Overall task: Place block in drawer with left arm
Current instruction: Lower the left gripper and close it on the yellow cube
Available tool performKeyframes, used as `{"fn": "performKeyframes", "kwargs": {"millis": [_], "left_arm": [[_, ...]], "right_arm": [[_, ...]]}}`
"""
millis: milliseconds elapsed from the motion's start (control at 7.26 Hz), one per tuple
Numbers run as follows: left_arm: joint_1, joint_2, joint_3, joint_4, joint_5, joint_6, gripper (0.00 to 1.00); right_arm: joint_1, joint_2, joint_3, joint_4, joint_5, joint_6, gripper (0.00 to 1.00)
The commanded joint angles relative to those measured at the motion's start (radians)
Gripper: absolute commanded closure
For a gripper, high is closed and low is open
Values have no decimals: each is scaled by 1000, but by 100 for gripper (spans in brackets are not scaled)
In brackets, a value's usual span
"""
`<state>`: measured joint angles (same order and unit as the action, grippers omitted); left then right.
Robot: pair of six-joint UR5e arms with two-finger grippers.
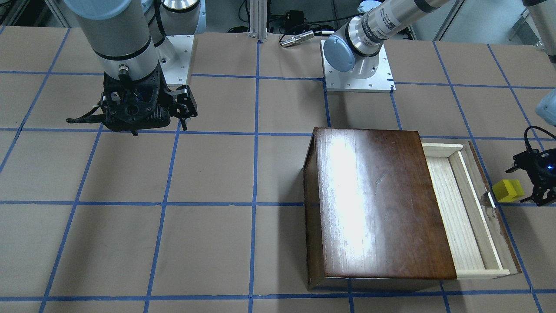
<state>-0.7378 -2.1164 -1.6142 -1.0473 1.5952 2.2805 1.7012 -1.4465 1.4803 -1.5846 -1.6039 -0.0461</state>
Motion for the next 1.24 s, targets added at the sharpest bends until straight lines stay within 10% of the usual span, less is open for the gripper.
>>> {"fn": "performKeyframes", "kwargs": {"millis": [0,551,1102], "left_arm": [[0,-7,-42,53,-1,1,0],[0,-14,-47,59,-49,20,3],[0,-14,-46,61,-47,28,48]], "right_arm": [[0,0,0,0,1,0,0],[0,0,0,0,-1,0,0],[0,0,0,0,-1,-1,0]]}}
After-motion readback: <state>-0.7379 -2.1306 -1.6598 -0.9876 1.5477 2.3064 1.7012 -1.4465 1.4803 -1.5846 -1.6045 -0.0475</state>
